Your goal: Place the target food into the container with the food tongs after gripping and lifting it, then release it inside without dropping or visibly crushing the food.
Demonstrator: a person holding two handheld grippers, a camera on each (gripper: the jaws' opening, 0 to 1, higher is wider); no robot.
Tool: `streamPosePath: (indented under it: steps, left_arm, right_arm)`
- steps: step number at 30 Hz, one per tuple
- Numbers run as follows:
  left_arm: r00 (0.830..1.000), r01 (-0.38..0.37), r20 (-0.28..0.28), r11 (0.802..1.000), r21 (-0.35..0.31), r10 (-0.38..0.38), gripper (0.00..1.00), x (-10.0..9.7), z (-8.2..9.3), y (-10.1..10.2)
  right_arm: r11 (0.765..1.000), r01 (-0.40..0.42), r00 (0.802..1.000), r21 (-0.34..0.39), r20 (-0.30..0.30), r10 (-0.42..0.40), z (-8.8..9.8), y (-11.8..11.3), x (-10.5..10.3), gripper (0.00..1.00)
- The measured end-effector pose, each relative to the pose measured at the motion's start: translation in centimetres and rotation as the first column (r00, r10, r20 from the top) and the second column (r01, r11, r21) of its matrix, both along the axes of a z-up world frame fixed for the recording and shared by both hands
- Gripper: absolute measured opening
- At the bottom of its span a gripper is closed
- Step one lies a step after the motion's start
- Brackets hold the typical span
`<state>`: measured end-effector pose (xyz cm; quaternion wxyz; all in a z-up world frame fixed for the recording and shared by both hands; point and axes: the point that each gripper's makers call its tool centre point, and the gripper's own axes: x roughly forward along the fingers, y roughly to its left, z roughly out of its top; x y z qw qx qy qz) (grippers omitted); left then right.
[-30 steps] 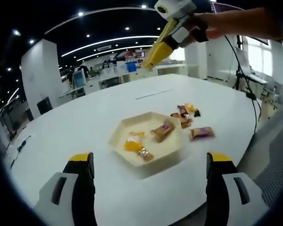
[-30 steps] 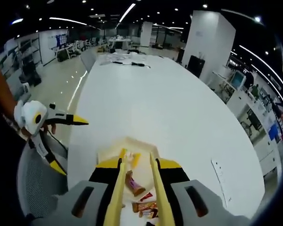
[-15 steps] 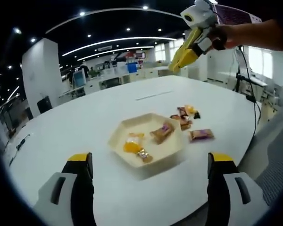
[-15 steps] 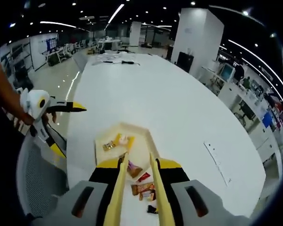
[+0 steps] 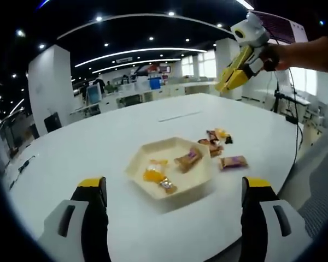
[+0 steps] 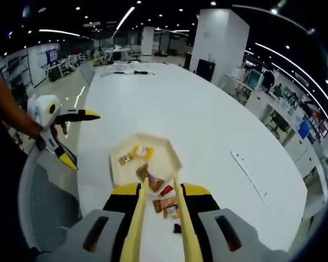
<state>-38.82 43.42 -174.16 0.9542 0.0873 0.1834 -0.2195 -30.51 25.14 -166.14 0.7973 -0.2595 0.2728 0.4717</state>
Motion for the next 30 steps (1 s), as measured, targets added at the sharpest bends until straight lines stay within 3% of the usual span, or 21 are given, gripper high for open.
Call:
streamPosePath:
  steps: [5,10,30]
  left_arm:
    - [1.000,-0.007,0.018,0.999,-0.032,0.007,0.99,0.2,0.5,-0.1]
    - [1.000,-0.009,0.009,1.000,-0.021,0.009,0.99,0.1,0.2,0.1]
    - [1.000,-0.024,-0.013,1.000,-0.011,0.023,0.97,0.1,-0.2,0.4]
  right_arm:
    - [1.000,0.004,1.000,0.002,0.003,-0.004,-0.5,-0.1,-0.6,0.27]
    - [1.000,0.013,1.000,0.010,-0.004,-0.013,-1.7,-0.3,-1.4,0.28]
    - [0.999,0.053,0.995,0.005,-0.080,-0.052,-9.4,-0.8,-3.5,0.28]
